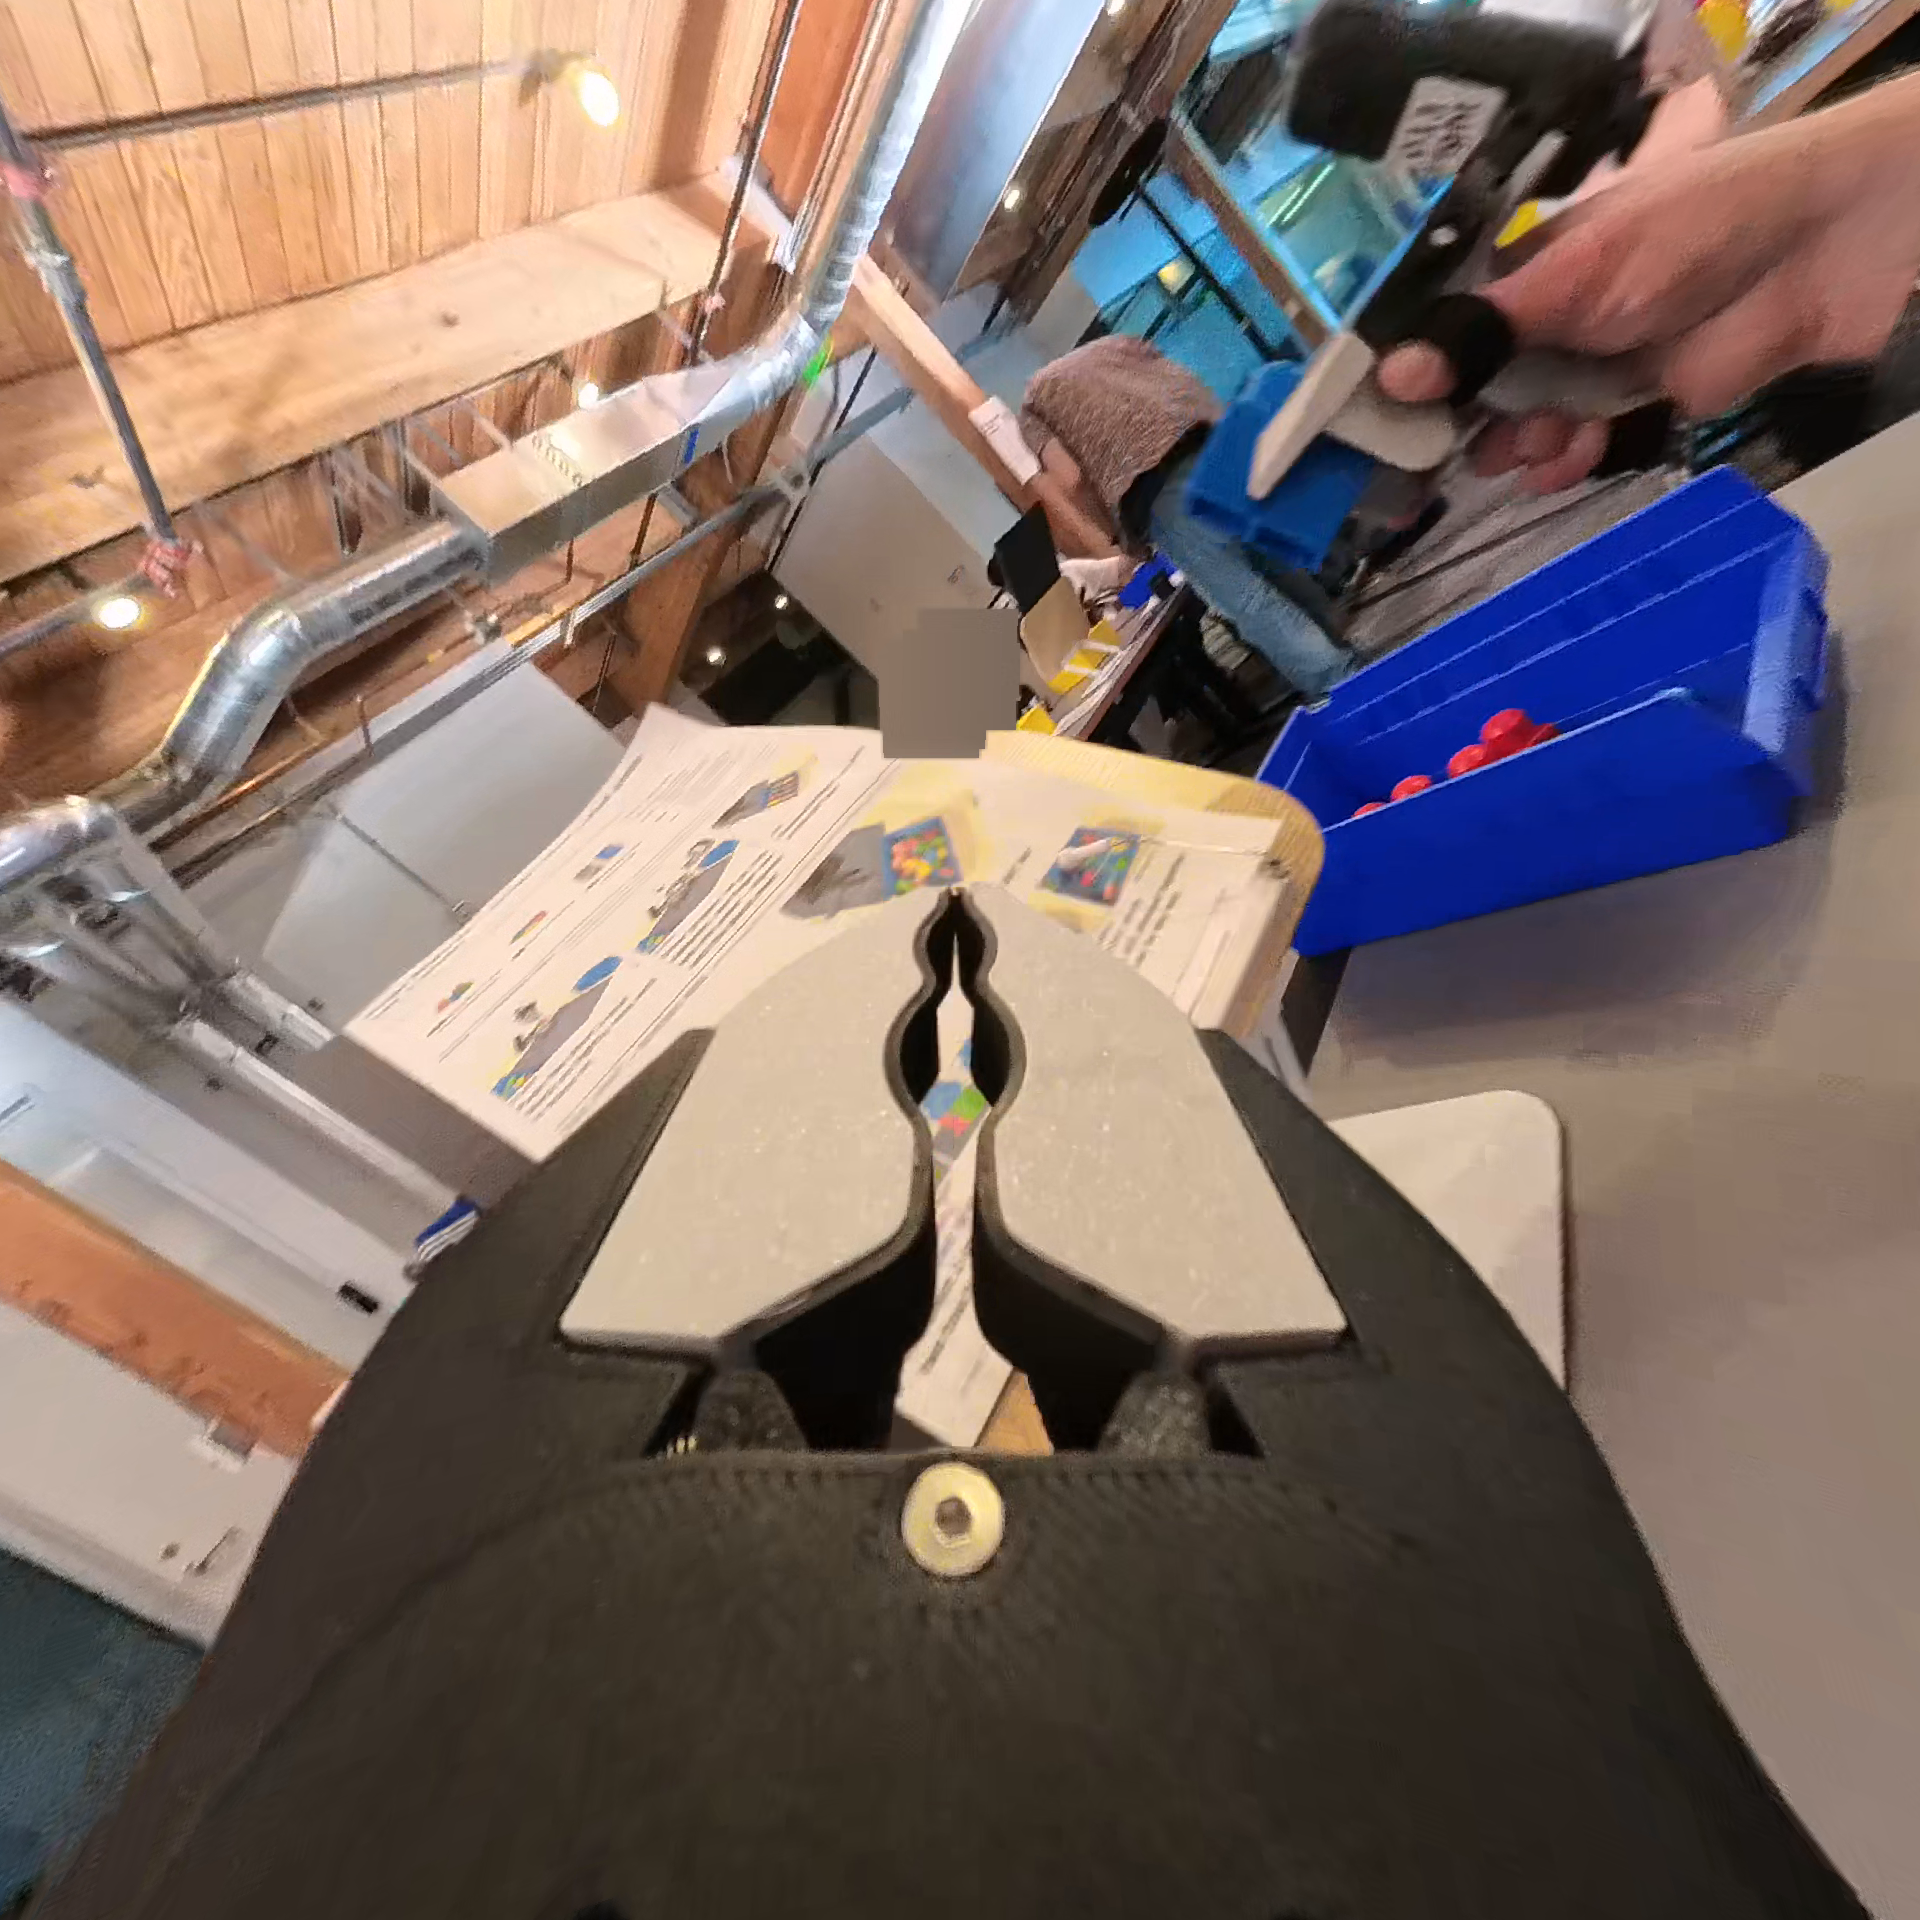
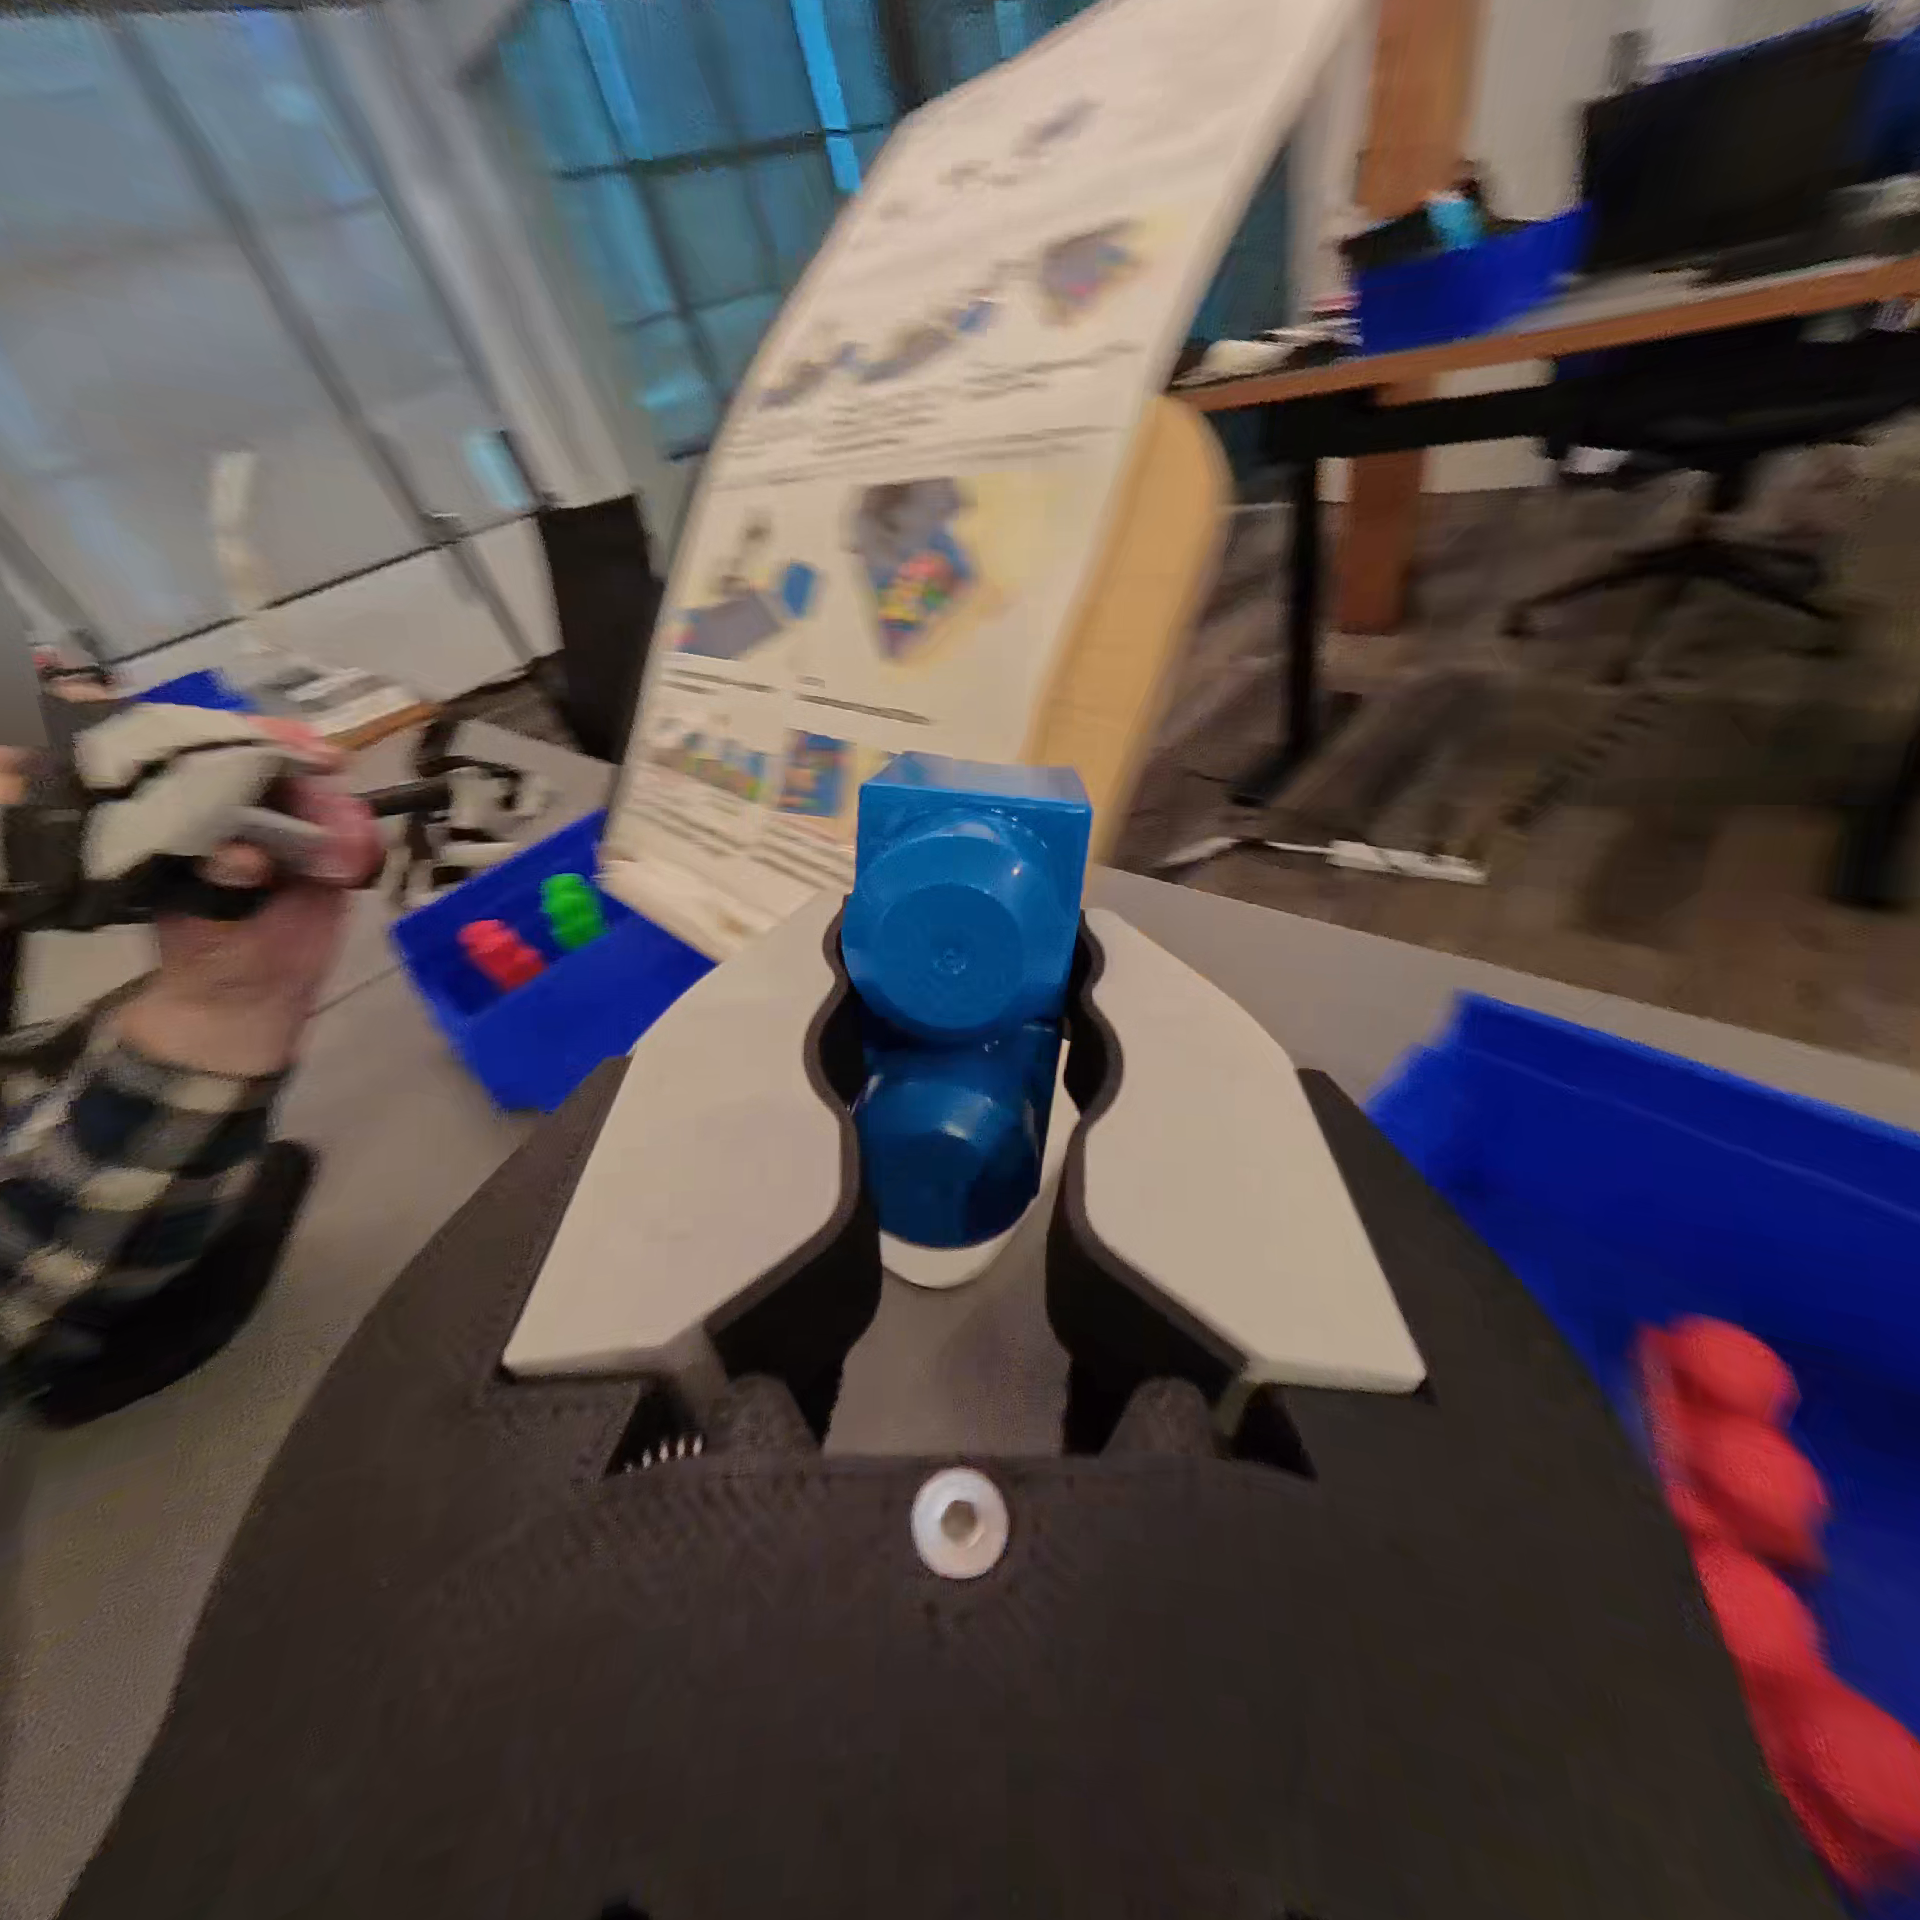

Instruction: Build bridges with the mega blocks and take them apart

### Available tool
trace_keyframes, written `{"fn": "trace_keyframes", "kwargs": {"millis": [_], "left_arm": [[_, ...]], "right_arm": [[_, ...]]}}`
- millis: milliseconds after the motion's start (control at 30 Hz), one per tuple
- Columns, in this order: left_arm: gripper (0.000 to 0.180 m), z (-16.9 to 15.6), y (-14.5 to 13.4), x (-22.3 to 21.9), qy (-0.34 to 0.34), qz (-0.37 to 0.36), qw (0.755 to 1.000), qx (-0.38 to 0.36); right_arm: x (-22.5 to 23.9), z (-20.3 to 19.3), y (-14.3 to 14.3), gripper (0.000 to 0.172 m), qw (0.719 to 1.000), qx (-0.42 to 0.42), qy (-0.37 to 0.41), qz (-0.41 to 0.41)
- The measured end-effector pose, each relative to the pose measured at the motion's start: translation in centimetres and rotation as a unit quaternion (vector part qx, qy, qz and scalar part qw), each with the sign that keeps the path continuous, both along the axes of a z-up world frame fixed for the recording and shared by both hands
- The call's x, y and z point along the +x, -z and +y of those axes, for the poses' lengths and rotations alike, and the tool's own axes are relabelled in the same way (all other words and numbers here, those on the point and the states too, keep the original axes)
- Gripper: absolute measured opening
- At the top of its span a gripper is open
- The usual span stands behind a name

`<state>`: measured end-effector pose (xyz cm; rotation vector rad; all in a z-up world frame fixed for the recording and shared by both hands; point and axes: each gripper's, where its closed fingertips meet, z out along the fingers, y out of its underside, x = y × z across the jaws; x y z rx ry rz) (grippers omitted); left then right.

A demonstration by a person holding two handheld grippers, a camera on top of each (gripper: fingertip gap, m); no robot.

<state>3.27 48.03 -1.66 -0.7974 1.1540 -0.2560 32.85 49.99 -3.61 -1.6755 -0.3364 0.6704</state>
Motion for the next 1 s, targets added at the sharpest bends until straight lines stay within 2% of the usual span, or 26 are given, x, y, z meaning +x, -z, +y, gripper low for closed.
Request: {"fn": "trace_keyframes", "kwargs": {"millis": [67, 200, 400, 433, 467, 500, 600, 667, 800, 1000], "left_arm": [[0.000, 1.0, -0.5, -1.3, -0.024, -0.007, 1.000, -0.004], [0.000, 2.5, -1.0, -3.4, -0.059, -0.006, 0.998, -0.007], [0.000, 4.1, -1.2, -5.4, -0.083, -0.010, 0.996, -0.024], [0.000, 4.3, -1.1, -5.6, -0.086, -0.008, 0.996, -0.025], [0.000, 4.4, -1.0, -5.7, -0.089, -0.005, 0.996, -0.027], [0.000, 4.6, -0.9, -5.8, -0.094, -0.002, 0.995, -0.029], [0.000, 5.2, -0.8, -6.4, -0.104, 0.002, 0.994, -0.034], [0.001, 5.6, -0.7, -6.9, -0.110, 0.004, 0.993, -0.048], [0.009, 6.4, -0.6, -8.3, -0.118, 0.011, 0.991, -0.065], [0.022, 7.7, -0.3, -11.1, -0.146, 0.029, 0.984, -0.094]], "right_arm": [[4.2, 1.1, 2.5, 0.038, 0.997, -0.032, 0.066, -0.020], [10.0, 2.4, 8.1, 0.038, 0.984, -0.108, 0.144, -0.020], [13.9, 3.1, 13.5, 0.038, 0.957, -0.181, 0.221, -0.043], [14.3, 3.2, 14.3, 0.043, 0.953, -0.197, 0.226, -0.045], [15.2, 3.3, 15.0, 0.071, 0.945, -0.204, 0.248, -0.060], [16.0, 3.3, 15.2, 0.077, 0.939, -0.202, 0.268, -0.072], [16.4, 3.2, 13.9, 0.080, 0.943, -0.176, 0.278, -0.049], [16.3, 2.9, 12.7, 0.080, 0.944, -0.162, 0.282, -0.062], [14.8, 2.5, 9.1, 0.073, 0.954, -0.113, 0.271, -0.066], [12.3, 2.1, 5.7, 0.071, 0.959, -0.073, 0.259, -0.085]]}}
